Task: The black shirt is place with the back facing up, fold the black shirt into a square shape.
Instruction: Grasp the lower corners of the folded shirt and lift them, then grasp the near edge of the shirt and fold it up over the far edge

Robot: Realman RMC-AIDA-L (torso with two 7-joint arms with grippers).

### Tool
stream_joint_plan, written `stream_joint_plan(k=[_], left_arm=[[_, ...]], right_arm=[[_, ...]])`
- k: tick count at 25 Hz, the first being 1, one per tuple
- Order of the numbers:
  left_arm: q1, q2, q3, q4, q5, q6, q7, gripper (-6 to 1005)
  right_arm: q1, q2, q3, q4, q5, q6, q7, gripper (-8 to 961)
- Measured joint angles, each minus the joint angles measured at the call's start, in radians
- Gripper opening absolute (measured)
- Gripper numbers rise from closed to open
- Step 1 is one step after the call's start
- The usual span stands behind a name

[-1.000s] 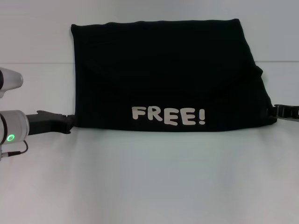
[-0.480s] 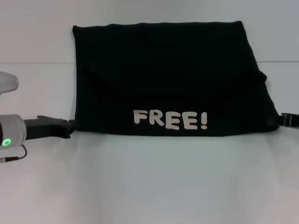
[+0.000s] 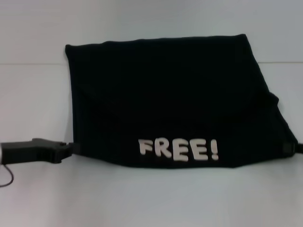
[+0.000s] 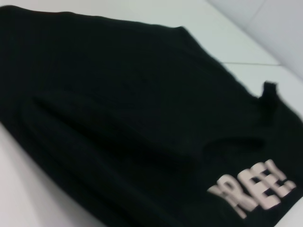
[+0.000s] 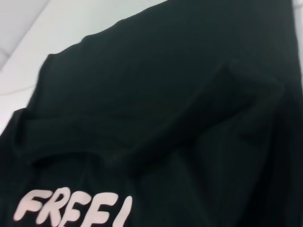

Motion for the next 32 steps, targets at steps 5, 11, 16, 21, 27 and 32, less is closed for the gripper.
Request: stream_joint_plan(k=[5, 11, 16, 21, 27, 32], left_arm=[[0.031, 0.014, -0.07, 0.002, 0.006, 0.139, 0.007, 22], [0.075, 0.015, -0.12, 0.005, 0.036, 0.275, 0.022, 24], [0.095, 0.012, -0.148, 0.001, 0.064, 0.368, 0.044, 25], [0.108, 0.009, -0.153, -0.002, 0.106, 0.424, 0.06, 27], [0.123, 0.006, -0.166, -0.004, 0.165, 0.467, 0.066, 29], [0.129, 0.004, -0.173, -0.006, 0.191, 0.5, 0.069, 30]], right_arm=[[-0.074, 0.006, 0.046, -0.034, 0.001, -0.136, -0.075, 35], [-0.16, 0.007, 0.094, -0.038, -0.004, -0.234, -0.178, 34], [-0.22, -0.006, 0.132, -0.04, -0.006, -0.315, -0.227, 35], [-0.273, -0.015, 0.157, -0.04, -0.008, -0.379, -0.264, 35], [-0.32, -0.025, 0.169, -0.029, -0.017, -0.424, -0.285, 34], [-0.323, -0.028, 0.223, -0.036, -0.068, -0.477, -0.286, 35]])
